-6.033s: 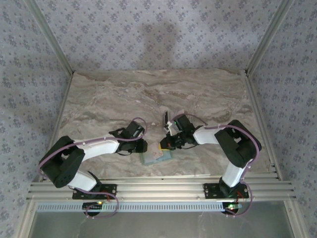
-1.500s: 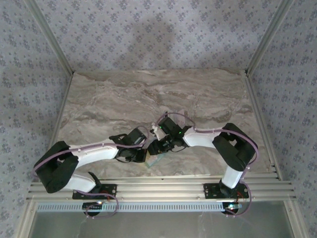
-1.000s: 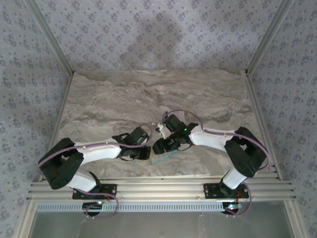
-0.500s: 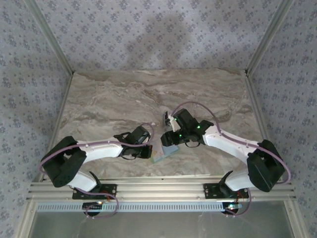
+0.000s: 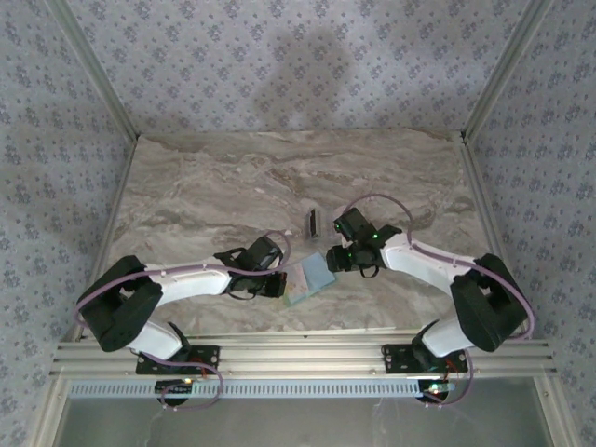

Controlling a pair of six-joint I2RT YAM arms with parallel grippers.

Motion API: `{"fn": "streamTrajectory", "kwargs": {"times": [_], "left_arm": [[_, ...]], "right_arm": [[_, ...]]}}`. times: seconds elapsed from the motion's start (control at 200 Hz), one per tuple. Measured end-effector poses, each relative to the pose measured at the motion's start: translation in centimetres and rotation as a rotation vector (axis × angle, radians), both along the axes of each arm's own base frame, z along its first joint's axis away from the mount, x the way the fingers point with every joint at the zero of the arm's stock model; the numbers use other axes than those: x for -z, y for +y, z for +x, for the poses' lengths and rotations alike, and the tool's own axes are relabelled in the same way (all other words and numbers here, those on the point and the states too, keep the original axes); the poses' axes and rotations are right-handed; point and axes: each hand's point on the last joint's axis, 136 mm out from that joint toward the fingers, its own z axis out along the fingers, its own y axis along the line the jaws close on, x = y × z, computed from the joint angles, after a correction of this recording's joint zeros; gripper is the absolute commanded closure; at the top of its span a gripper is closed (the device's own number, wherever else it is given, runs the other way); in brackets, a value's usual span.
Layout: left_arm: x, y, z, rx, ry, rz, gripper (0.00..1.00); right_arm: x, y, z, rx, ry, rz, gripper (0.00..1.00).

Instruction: Put the credit cards into the card holder

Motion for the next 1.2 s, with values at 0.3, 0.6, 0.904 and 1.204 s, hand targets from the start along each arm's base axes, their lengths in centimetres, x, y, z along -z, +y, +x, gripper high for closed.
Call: {"fn": "streamTrajectory", "kwargs": {"times": [0.3,0.6,0.904,1.204], "left_arm": [[-0.1,0.7,0.8,-0.017,-0.006,0.003,0.78],[-2.5,3.1,1.6,-0.072,-0.042,-0.005,0.56],[-1.9,2.8,1.9,-0.071,-0.02,0.015,0.63],[0.0,1.6,2.6,-0.059,0.029,0.041,0.67]], "right_arm": [[0.6,0.5,1.1,0.009,-0.011,0.036,1.0],[-4.8,0.6,0.7,0.014,-0.14,0.133,1.0],[-6.7,1.8,-1.1,-0.036,-0.15,0.222,1.0],[-11.1,3.7,-2.7,-0.096,-0.175,0.416,1.0]]}}
